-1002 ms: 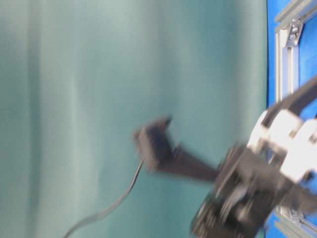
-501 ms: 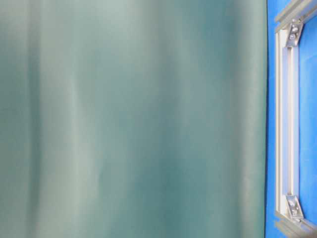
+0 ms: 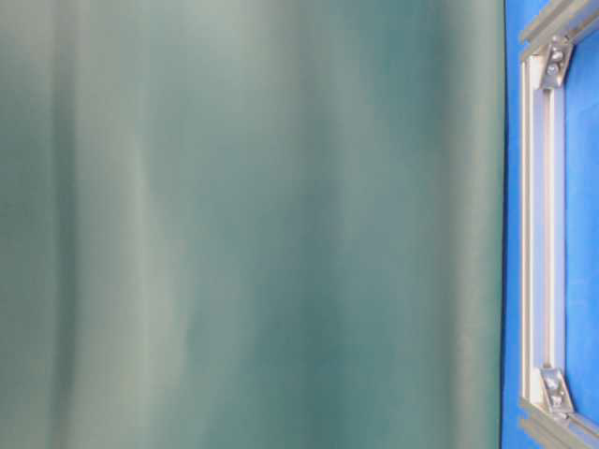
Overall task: Insert the wire through the string loop located on the right side.
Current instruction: 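Pull the cable leftward through the loop with the left gripper, then open both grippers, releasing the cable, and hold position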
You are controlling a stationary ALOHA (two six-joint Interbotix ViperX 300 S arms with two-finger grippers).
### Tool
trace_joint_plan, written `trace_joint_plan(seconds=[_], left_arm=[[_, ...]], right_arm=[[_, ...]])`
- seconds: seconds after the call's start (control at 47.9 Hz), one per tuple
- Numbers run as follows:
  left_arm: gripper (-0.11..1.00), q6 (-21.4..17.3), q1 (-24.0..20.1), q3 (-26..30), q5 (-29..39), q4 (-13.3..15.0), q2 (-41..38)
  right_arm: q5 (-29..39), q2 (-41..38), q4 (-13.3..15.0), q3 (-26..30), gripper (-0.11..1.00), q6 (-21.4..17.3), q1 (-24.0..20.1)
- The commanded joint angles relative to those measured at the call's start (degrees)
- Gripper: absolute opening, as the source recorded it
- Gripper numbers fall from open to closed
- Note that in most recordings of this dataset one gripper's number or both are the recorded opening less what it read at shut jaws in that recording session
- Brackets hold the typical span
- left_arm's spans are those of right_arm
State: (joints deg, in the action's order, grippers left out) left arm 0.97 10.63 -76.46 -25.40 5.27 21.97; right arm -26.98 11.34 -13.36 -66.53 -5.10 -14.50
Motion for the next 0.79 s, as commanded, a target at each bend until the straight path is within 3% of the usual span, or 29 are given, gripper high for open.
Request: trace_joint_plan(seconds=[0.0, 0.313, 0.522, 0.585, 0.772], left_arm=[[0.08, -0.09, 0.26, 0.97, 0.79, -0.09, -0.26], [0.12, 0.09, 0.26, 1.14, 1.76, -0.09, -0.44], [0.72, 0.09, 0.26, 1.14, 2.02, -0.09, -0.44], [0.84, 0.0, 0.26, 1.23, 2.2, -0.09, -0.35], [0.76, 0.0, 0.26, 1.32, 2.2, -0.09, 0.44]], right_arm=[[-0.26, 0.35, 0.18, 1.05, 0.94, 0.0, 0.09], [0.18, 0.35, 0.09, 1.14, 0.94, 0.0, 0.09], [0.62, 0.35, 0.09, 1.23, 0.94, 0.0, 0.09], [0.62, 0.44, 0.09, 1.23, 0.94, 0.0, 0.09], [1.05, 1.49, 0.09, 1.23, 0.94, 0.09, 0.09]])
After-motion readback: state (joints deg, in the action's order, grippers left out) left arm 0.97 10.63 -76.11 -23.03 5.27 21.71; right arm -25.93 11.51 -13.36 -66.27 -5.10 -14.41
